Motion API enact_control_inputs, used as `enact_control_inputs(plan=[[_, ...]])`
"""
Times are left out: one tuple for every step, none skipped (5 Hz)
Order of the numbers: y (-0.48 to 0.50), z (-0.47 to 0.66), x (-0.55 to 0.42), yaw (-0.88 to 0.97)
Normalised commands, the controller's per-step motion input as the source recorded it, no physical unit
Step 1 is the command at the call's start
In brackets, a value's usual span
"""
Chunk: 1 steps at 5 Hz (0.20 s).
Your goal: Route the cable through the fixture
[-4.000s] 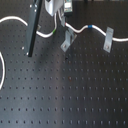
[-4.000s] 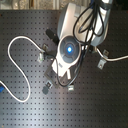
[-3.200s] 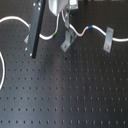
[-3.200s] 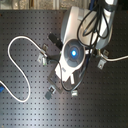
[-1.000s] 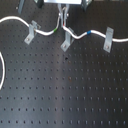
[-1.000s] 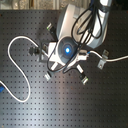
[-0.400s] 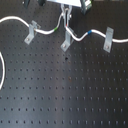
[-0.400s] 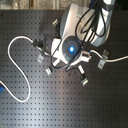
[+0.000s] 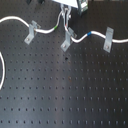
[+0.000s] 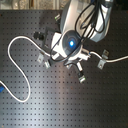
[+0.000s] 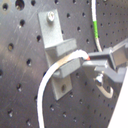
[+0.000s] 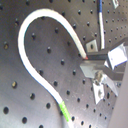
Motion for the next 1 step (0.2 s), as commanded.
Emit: enact_control_inputs(plan=[[0.293, 0.10, -0.136, 0.17]])
